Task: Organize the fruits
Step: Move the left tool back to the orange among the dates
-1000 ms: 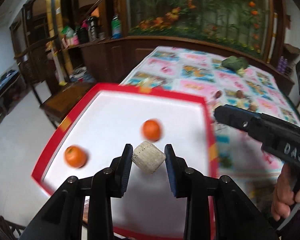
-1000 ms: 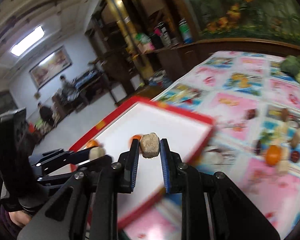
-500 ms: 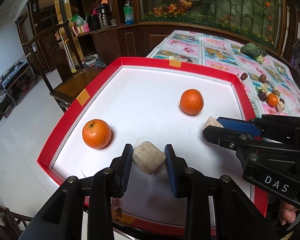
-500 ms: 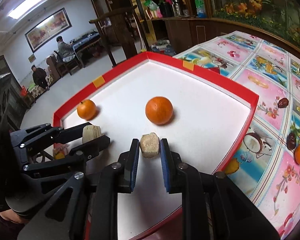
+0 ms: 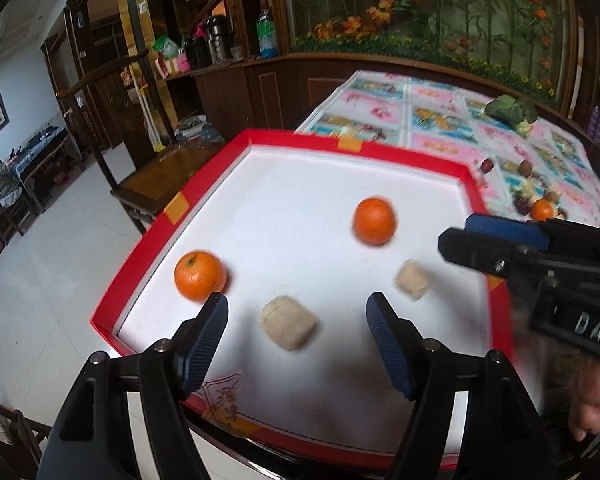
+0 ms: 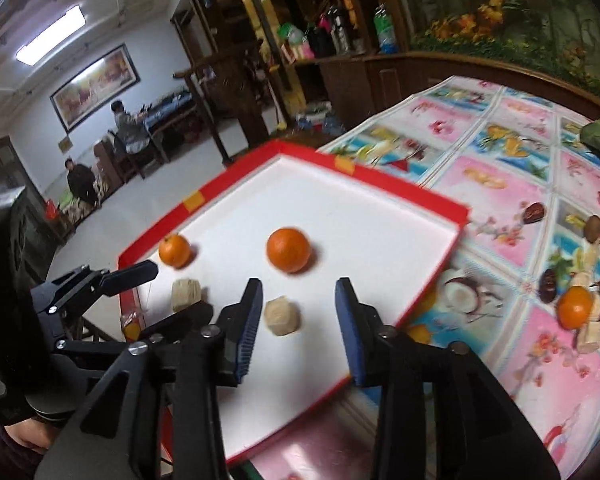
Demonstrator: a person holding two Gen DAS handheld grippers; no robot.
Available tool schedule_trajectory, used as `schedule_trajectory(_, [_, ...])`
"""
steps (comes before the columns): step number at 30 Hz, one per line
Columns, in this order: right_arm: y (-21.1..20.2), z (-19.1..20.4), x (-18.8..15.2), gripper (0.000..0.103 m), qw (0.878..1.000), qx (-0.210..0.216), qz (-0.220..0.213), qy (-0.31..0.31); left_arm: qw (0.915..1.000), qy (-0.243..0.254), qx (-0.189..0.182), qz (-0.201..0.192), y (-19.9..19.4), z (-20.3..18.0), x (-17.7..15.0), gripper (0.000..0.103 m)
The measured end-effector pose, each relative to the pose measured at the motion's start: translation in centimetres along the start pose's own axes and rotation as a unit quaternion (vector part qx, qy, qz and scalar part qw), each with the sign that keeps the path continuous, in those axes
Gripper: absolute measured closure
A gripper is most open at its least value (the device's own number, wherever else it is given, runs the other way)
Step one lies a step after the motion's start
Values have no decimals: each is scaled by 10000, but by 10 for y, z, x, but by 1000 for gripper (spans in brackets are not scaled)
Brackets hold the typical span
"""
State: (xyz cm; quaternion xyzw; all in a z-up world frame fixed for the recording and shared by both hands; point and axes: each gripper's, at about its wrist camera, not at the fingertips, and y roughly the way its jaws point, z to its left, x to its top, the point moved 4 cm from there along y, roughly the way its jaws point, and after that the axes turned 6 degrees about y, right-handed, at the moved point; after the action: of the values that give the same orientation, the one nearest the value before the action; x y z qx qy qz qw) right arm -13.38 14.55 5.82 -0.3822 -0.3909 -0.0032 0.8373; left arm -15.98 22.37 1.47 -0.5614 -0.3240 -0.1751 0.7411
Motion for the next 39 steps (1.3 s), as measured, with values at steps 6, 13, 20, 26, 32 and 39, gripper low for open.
schedule_trajectory(6, [-35, -45, 0, 58, 9992, -273, -172, 228, 9992, 278, -169, -248, -17, -31, 15, 24])
schedule_trajectory(13, [-73, -121, -18, 56, 9924, -1186, -60, 320, 9948, 812, -565, -239, -14, -89, 27, 24])
schedule_trajectory(20, [-70, -165, -21, 56, 9835, -1656, 230, 687, 9873, 1301, -895, -143, -6, -140, 36, 24])
schedule_trajectory(26, [-58, -172, -19, 56, 9818, -1736, 287, 720, 9844, 1424, -1023, -130, -7, -152, 34, 24])
schedule_trajectory(32, [-51, -174, -17, 57, 9810, -1775, 262, 740, 9838, 1404, -1111, -38, -2, -158, 36, 24])
schedule_trajectory(39, [-54, -180, -15, 71, 9806, -1731, 278, 876, 9816, 1520, -1158, 54, 5, -175, 41, 24])
